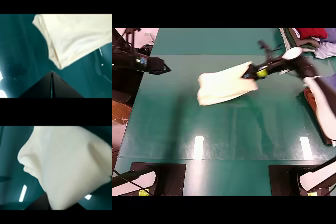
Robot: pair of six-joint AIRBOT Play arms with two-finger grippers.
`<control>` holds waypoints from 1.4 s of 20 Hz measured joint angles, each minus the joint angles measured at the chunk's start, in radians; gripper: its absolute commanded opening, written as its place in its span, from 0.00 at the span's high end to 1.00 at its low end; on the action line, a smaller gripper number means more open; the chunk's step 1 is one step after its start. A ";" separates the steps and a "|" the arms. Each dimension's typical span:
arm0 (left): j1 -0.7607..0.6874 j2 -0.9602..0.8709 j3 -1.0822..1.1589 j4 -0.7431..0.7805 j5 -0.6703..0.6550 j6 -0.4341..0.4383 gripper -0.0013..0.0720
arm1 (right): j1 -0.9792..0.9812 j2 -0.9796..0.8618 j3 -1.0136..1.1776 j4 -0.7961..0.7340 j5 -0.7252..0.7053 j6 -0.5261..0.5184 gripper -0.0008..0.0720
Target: Fold the shirts.
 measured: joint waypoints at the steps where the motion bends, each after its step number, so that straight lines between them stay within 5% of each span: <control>1: -0.032 0.000 0.000 0.000 0.006 -0.001 0.95 | -0.058 0.032 0.002 -0.037 0.014 0.008 0.97; 12: -0.283 0.000 0.000 -0.001 0.164 -0.023 0.95 | -0.679 0.160 0.005 -0.179 -0.058 -0.015 0.97; 19: -0.306 -0.005 0.000 -0.006 0.212 -0.042 0.95 | -0.779 0.164 0.105 -0.060 -0.162 -0.072 0.97; 28: -0.308 -0.013 0.000 -0.006 0.215 -0.045 0.95 | -0.873 0.230 0.257 -0.042 -0.061 -0.085 0.97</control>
